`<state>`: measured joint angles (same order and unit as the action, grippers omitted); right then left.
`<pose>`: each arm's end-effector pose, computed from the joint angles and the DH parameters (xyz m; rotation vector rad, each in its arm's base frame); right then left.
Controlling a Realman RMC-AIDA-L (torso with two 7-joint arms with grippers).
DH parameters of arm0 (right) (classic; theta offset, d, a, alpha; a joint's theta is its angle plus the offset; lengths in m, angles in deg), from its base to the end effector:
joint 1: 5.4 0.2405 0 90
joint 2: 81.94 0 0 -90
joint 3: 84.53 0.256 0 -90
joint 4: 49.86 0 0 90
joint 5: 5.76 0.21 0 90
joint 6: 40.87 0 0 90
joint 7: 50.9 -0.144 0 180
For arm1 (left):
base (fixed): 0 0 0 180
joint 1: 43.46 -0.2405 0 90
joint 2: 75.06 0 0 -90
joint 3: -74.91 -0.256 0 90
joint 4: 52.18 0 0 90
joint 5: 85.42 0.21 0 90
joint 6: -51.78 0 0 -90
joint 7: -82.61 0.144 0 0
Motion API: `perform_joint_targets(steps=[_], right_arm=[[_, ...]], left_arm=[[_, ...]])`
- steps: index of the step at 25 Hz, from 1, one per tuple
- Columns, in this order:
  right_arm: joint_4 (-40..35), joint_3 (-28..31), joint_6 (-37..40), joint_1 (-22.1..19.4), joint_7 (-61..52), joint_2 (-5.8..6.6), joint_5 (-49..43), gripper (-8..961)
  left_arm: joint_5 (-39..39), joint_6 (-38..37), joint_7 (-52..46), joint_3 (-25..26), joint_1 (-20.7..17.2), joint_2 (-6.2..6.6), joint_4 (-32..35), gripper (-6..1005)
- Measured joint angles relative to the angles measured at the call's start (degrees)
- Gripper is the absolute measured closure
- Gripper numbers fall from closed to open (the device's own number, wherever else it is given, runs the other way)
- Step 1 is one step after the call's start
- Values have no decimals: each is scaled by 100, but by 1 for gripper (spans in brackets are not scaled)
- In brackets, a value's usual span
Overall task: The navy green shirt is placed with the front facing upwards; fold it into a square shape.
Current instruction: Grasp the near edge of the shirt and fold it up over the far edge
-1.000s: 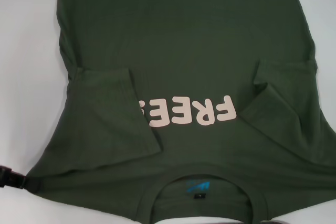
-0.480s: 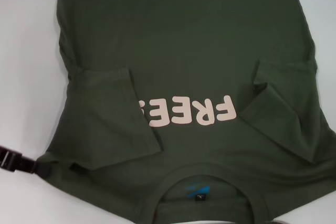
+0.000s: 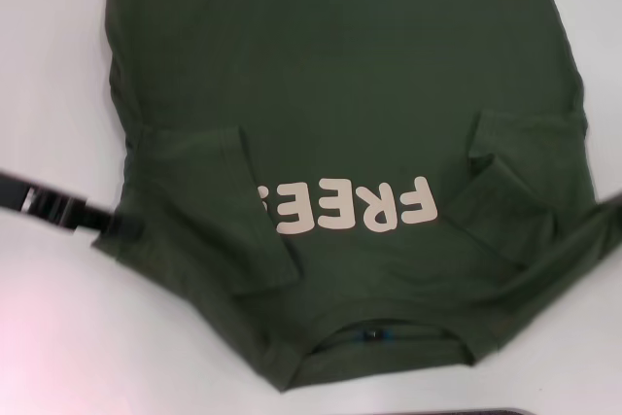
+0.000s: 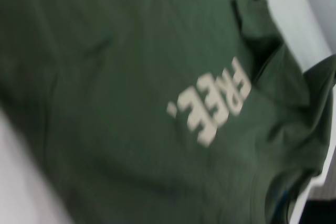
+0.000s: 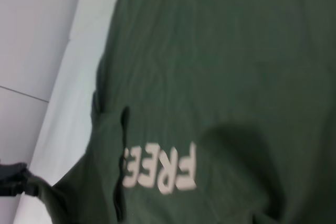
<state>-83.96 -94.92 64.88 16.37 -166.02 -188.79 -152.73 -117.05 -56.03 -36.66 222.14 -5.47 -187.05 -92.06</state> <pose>0.3799 0.2317 0.0930 -2.2518 1.9192 0.5306 -0.2847 0.3106 0.0460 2.6333 1.5292 0.0211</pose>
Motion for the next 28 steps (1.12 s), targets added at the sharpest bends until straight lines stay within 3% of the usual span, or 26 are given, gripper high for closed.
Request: perform_joint_targets(steps=[13,21,28], right_arm=[[0,-42,-584,1244,-454,-35,9,907],[54,-74,-1207,1636,-498,-106,155,908],[59,-104,-1767,1842,-456,-209,277,908]], left_arm=[[-586,1156,-516,-4,716,-64,-38,968],[-985,1887,-642,-6,883,-36,-41,968],[-1023,2507,-649,-68,1116,-84,17,968]])
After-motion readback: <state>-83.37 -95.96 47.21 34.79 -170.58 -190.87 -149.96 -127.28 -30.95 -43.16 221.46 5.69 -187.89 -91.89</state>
